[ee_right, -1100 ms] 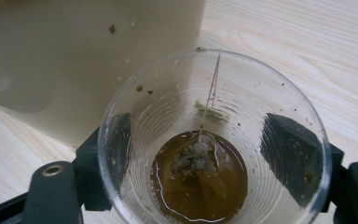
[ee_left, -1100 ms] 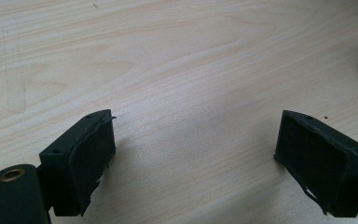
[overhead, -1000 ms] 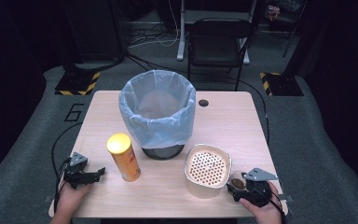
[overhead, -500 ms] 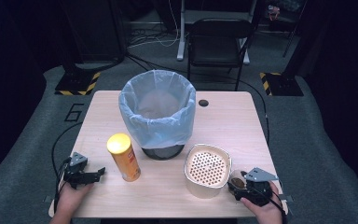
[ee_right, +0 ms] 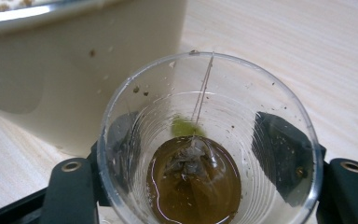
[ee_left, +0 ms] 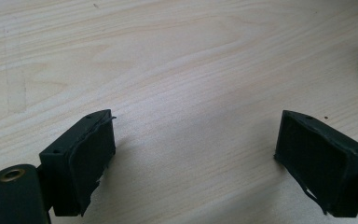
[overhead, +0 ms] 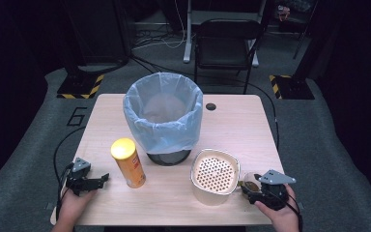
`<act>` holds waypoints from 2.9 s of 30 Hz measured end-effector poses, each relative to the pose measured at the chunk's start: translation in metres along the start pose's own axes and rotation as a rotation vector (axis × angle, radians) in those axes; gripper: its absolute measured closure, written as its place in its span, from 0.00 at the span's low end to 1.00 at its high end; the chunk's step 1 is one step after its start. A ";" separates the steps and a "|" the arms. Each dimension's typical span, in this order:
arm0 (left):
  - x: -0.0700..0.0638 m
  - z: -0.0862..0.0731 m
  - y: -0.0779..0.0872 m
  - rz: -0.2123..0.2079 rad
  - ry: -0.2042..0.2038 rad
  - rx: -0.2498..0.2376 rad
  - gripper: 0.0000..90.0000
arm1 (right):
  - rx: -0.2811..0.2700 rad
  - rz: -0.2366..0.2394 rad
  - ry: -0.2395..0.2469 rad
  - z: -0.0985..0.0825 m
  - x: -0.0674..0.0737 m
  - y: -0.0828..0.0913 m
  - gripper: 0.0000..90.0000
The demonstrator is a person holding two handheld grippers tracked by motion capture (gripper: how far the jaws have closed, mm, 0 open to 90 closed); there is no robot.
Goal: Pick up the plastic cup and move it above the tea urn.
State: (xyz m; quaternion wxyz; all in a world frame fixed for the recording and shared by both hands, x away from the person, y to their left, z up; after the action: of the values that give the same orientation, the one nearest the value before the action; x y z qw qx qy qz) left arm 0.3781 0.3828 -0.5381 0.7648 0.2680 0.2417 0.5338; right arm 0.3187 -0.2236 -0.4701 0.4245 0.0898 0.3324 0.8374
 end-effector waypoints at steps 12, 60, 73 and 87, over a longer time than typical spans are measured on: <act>0.000 0.000 0.000 -0.001 0.000 0.002 0.13 | 0.023 -0.027 0.102 0.035 -0.031 0.019 0.37; 0.000 0.000 0.001 -0.004 -0.002 0.013 0.13 | -0.063 0.071 0.379 0.150 -0.057 -0.003 0.37; 0.000 0.000 0.001 -0.004 -0.004 0.011 0.13 | -0.197 0.034 0.777 0.157 -0.013 -0.004 0.38; 0.000 0.000 0.001 -0.004 -0.008 0.017 0.13 | -0.193 0.000 0.842 0.153 -0.004 -0.004 0.38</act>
State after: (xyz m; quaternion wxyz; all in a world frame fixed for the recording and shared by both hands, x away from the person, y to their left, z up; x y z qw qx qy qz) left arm 0.3777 0.3834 -0.5371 0.7646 0.2760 0.2437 0.5290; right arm 0.3899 -0.1513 -0.3557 0.2583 -0.2999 0.3966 0.8283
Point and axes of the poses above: each handheld gripper's, and its own axes: y roughly backward along the jaws, z roughly out of its top, x roughly to its left, the point moved 1 cm from there along -y, roughly forward along the jaws, and after that the axes turned 6 degrees about y, right-handed, at the moved point
